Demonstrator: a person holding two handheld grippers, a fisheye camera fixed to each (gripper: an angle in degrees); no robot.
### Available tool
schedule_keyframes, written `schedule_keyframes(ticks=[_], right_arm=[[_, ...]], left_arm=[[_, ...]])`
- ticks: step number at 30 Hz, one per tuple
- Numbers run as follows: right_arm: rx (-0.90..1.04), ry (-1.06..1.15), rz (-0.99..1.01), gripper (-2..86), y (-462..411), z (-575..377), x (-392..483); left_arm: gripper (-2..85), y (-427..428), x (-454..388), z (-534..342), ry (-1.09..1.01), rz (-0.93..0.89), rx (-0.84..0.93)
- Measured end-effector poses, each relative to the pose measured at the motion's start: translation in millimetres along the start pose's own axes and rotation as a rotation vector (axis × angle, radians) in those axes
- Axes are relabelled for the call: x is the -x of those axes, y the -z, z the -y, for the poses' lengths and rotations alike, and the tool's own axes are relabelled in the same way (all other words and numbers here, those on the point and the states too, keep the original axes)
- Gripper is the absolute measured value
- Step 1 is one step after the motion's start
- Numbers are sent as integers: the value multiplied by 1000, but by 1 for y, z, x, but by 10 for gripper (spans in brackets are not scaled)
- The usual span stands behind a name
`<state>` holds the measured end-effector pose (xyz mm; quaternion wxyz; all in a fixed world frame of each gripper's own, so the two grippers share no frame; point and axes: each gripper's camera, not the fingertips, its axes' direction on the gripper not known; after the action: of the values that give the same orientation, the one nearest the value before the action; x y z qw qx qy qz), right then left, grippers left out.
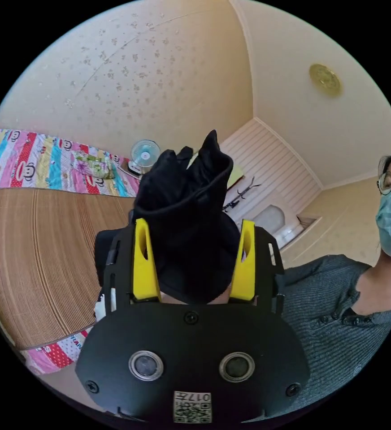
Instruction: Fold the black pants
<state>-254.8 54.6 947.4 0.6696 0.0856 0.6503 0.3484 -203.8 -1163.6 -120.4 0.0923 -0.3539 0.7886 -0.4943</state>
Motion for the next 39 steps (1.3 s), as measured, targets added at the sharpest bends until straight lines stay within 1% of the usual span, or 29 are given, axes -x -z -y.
schedule_keyframes(ticks=[2, 4, 5, 6, 7, 8, 9, 10, 11, 12, 13, 14, 15, 17, 18, 20, 22, 25, 27, 29, 31, 32, 35, 36, 39], right_arm=[[107, -96, -214, 162, -7, 1, -14], [161, -114, -301, 160, -13, -1, -24], [171, -107, -323, 158, -14, -3, -30], [172, -106, -329, 158, -14, -4, -34], [165, -125, -371, 156, -12, -7, -42], [167, -176, -470, 154, -10, -9, -50], [182, -204, -535, 153, -10, -10, -55], [237, -257, -680, 151, -13, -13, -64], [310, -326, -830, 148, -17, -17, -77], [348, -373, -899, 147, -18, -19, -86], [409, -486, -1024, 145, -17, -25, -106], [430, -561, -1089, 144, -14, -30, -122], [424, -567, -1097, 142, -13, -33, -128], [332, -579, -1090, 124, -1, -42, -147], [308, -594, -1076, 118, 4, -45, -151], [219, -608, -1015, 68, 21, -53, -159], [164, -570, -988, 41, 30, -57, -156], [93, -573, -1059, 39, 39, -65, -152], [91, -568, -1076, 56, 39, -70, -158], [75, -527, -969, 137, 37, -77, -174], [87, -549, -927, 197, 37, -83, -196], [129, -562, -956, 232, 35, -87, -210], [222, -535, -1064, 253, 27, -98, -235], [231, -516, -1059, 257, 24, -100, -238], [220, -314, -947, 273, 0, -98, -235]], left_arm=[[188, 5, 8, -11, 66, 122, -26], [141, 14, 11, -20, 50, 126, -45], [107, 25, 11, -27, 32, 123, -86], [94, 32, 10, -30, 15, 119, -109], [69, 49, 3, -35, -68, 64, -178], [65, 66, -6, -36, -156, -19, -237], [63, 72, -11, -35, -187, -27, -238], [61, 85, -20, -33, -276, -71, -262], [60, 98, -26, -33, -377, -177, -296], [59, 105, -26, -32, -415, -243, -315], [59, 118, -25, -30, -466, -377, -357], [59, 129, -23, -25, -501, -486, -379], [58, 132, -23, -23, -519, -531, -383], [57, 145, -22, -18, -577, -690, -429], [57, 148, -22, -17, -587, -727, -441], [57, 161, -23, -17, -635, -874, -497], [58, 172, -25, -17, -666, -947, -509], [59, 186, -32, -20, -708, -1012, -495], [59, 191, -36, -25, -737, -1082, -508], [58, 191, -39, -30, -738, -1160, -522], [57, 187, -42, -32, -717, -1200, -530], [57, 184, -44, -33, -702, -1234, -528], [58, 175, -52, -33, -677, -1335, -526], [58, 174, -54, -32, -674, -1358, -525], [60, 168, -69, -28, -674, -1474, -511]])
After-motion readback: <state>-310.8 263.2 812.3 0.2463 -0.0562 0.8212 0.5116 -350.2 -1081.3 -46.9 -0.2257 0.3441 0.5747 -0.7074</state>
